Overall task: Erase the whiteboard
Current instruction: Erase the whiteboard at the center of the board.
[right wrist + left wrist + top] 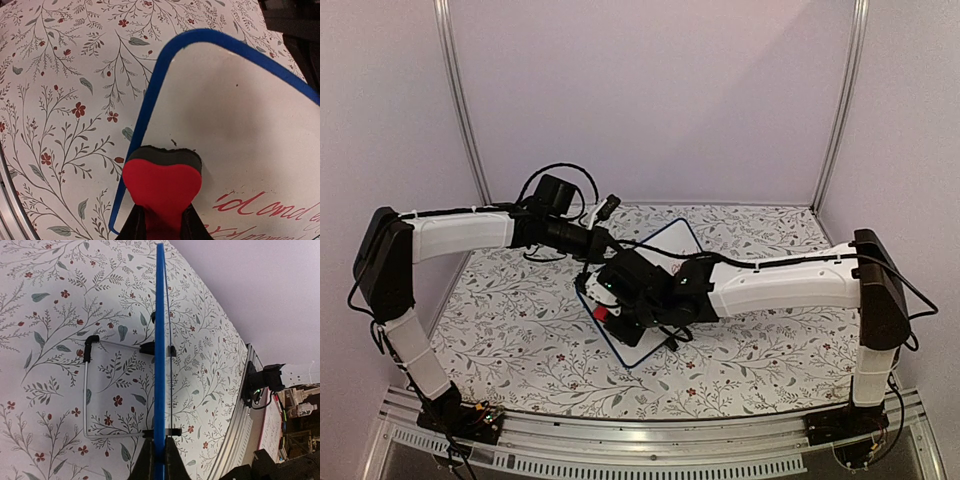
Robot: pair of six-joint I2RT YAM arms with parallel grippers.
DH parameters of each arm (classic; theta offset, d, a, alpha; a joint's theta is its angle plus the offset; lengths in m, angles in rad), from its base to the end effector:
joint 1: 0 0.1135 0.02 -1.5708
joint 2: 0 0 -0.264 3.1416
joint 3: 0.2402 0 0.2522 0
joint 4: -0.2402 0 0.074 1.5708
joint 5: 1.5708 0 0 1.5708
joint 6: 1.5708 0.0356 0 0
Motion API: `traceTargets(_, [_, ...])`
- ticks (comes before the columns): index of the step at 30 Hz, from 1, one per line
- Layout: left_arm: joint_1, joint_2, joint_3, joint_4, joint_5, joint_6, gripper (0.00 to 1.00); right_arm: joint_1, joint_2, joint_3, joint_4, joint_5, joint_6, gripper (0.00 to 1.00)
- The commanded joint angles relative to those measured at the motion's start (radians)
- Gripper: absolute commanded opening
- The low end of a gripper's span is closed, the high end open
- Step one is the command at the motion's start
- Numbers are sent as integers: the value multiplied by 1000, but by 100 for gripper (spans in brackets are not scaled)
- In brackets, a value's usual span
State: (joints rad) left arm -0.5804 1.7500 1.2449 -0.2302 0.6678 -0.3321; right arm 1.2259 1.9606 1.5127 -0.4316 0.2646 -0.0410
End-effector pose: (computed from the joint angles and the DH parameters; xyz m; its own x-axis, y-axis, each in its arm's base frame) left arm 0.3108 -0.2301 0.2389 -0.7959 0.2158 -0.5657 0.5872 0.5026 -0.6345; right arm 0.1562 0.4074 0.2222 -0.2253 -0.7442 -0.6287 -0.8619 0.4531 -0.2274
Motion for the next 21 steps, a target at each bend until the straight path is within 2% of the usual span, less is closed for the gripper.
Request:
traceTargets(1, [-23, -6, 16, -33, 23, -21, 0, -31, 51, 96, 88, 57, -51, 9])
traceTargets(8, [-23, -7, 16, -36, 23, -21, 0, -52, -25, 100, 118, 131, -55, 9])
traceTargets(15, [-23, -14, 16, -35, 23, -20, 0, -73, -182, -78, 159, 94, -23, 9])
traceTargets(21, [-23, -12, 17, -35, 23, -21, 0, -75, -256, -250, 179, 72, 37, 9])
